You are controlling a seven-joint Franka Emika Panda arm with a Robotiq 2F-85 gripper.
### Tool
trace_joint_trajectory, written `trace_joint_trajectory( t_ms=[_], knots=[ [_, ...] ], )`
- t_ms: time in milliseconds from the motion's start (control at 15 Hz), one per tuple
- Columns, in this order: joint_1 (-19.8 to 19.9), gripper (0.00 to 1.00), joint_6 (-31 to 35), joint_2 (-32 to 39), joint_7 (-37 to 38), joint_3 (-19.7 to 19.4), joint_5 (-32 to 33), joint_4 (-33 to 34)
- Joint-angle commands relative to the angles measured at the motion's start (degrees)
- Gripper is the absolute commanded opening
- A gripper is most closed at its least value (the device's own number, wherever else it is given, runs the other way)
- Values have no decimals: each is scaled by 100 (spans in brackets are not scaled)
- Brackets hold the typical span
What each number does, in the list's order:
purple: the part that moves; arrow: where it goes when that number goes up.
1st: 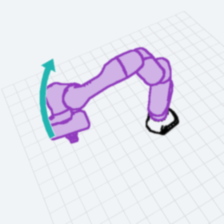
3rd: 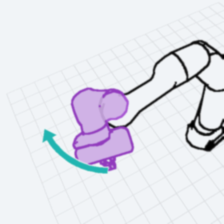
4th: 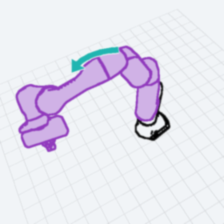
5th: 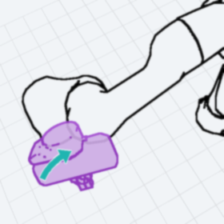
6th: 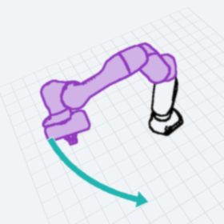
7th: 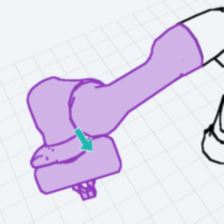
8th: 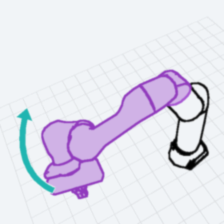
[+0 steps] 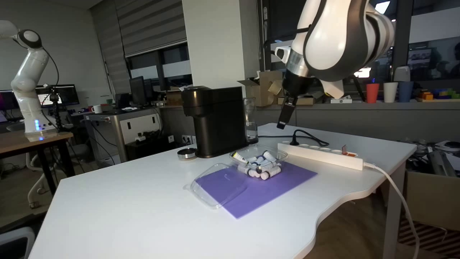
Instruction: Pick up the bottle from the table and put it inside the clear bowl, turn off the white extension cable, take out one bottle from the clear bowl and place it on the left side of the table
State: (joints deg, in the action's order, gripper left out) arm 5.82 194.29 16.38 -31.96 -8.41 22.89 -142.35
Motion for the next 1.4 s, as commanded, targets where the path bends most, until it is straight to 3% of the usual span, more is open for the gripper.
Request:
trace_joint_trajectory(
  t_ms=[0,333,1333],
  knots=[
    [110,100,102,641,232,249,37,718],
    [745,100,22,1421,154,1075,52,1520],
    [1756,100,-372,2851,-48,2387,65,2863]
  ],
)
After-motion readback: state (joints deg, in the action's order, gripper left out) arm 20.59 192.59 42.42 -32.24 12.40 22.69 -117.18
